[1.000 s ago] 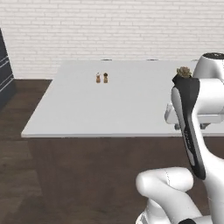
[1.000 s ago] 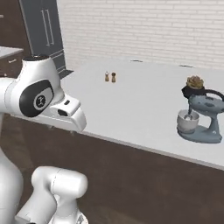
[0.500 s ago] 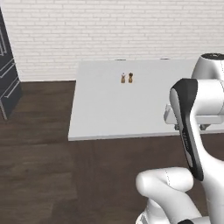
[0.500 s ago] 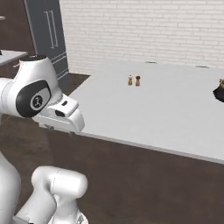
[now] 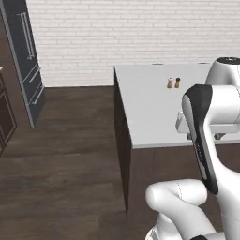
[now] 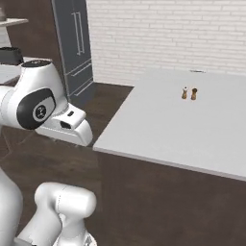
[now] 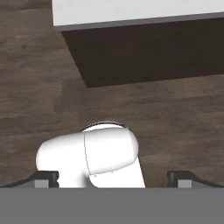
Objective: Navigate to the range hood.
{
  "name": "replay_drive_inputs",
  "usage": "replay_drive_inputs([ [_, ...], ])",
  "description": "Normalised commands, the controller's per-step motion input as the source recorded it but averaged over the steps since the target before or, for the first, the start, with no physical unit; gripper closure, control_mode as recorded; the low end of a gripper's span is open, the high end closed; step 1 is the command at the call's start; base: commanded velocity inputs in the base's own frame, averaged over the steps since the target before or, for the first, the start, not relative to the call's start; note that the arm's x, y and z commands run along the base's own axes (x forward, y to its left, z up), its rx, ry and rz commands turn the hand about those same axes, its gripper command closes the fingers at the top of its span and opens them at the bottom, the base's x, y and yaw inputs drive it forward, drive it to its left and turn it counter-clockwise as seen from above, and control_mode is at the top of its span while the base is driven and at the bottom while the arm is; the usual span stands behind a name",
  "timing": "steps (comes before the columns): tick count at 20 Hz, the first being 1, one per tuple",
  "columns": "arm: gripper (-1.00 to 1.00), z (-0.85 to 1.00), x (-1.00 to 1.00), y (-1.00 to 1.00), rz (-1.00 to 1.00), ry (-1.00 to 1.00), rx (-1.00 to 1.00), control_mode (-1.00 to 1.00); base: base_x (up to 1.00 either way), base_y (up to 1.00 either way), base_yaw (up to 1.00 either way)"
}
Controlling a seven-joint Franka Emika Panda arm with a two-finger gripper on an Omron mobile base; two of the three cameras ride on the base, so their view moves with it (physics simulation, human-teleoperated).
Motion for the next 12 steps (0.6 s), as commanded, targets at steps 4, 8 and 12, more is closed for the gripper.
replay_drive_inputs([
  [4,-1.0,0.0,0.0,0.0,0.0,0.0,0.0,1.0,0.6,1.0,0.0],
  [8,-1.0,0.0,0.0,0.0,0.0,0.0,0.0,1.0,0.64,1.0,0.0],
  [12,-1.0,0.0,0.0,0.0,0.0,0.0,0.0,1.0,0.73,1.0,0.0],
])
